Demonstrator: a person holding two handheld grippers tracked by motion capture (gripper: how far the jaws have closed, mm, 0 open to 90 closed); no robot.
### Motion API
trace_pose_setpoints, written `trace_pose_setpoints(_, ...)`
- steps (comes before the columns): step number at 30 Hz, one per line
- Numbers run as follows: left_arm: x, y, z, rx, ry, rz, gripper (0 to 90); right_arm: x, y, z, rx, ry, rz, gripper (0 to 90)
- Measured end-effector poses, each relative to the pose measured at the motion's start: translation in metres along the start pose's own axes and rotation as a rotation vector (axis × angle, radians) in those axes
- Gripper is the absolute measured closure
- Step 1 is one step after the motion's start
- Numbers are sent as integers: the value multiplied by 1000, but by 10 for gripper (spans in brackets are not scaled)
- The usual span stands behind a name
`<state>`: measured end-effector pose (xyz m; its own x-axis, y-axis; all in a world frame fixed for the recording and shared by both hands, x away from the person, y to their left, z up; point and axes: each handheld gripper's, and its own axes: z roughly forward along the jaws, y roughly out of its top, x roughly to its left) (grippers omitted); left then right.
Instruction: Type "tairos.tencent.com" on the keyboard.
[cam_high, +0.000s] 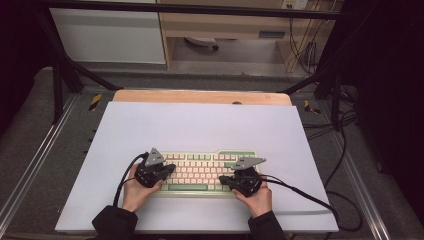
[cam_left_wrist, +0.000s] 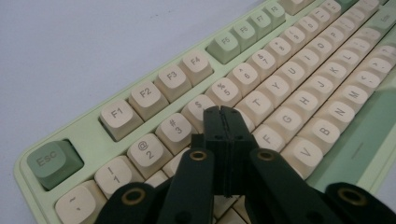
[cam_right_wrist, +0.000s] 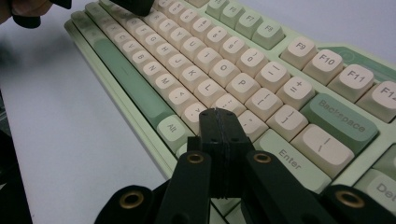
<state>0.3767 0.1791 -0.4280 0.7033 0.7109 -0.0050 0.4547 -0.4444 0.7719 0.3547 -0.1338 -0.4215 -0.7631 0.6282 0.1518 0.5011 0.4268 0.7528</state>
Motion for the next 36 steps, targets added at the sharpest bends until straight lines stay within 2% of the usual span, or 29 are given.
trace_pose_setpoints(7, -4, -2, -11, -20, -15, 11, 899, 0, 1, -2, -4, 1, -5, 900)
trace_pose_setpoints(17, -2, -10, -24, -30, -33, 8, 899, 2, 2, -1, -5, 10, -3, 900)
trace_pose_setpoints(25, 3, -15, -30, -37, -29, -11, 899, 7, 6, 5, -1, 21, -11, 900)
trace_pose_setpoints(36, 6, -20, -36, -36, -28, -15, 899, 14, 16, 13, 2, 35, -25, 900)
